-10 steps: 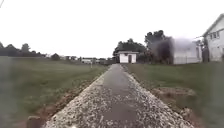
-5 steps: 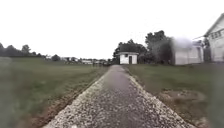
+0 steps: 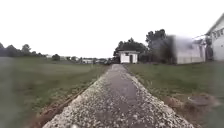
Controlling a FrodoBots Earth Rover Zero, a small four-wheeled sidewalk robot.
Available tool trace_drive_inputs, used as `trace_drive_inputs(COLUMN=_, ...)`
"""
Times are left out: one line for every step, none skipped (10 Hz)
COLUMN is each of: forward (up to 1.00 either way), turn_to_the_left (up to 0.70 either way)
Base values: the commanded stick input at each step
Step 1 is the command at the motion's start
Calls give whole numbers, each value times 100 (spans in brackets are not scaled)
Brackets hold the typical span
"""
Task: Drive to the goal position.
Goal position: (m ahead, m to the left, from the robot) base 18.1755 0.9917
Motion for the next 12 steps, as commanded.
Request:
trace_drive_inputs(forward=70, turn_to_the_left=0)
trace_drive_inputs(forward=70, turn_to_the_left=0)
trace_drive_inputs(forward=70, turn_to_the_left=0)
trace_drive_inputs(forward=70, turn_to_the_left=0)
trace_drive_inputs(forward=70, turn_to_the_left=0)
trace_drive_inputs(forward=70, turn_to_the_left=0)
trace_drive_inputs(forward=70, turn_to_the_left=0)
trace_drive_inputs(forward=70, turn_to_the_left=0)
trace_drive_inputs(forward=70, turn_to_the_left=0)
trace_drive_inputs(forward=70, turn_to_the_left=0)
trace_drive_inputs(forward=70, turn_to_the_left=0)
trace_drive_inputs(forward=70, turn_to_the_left=0)
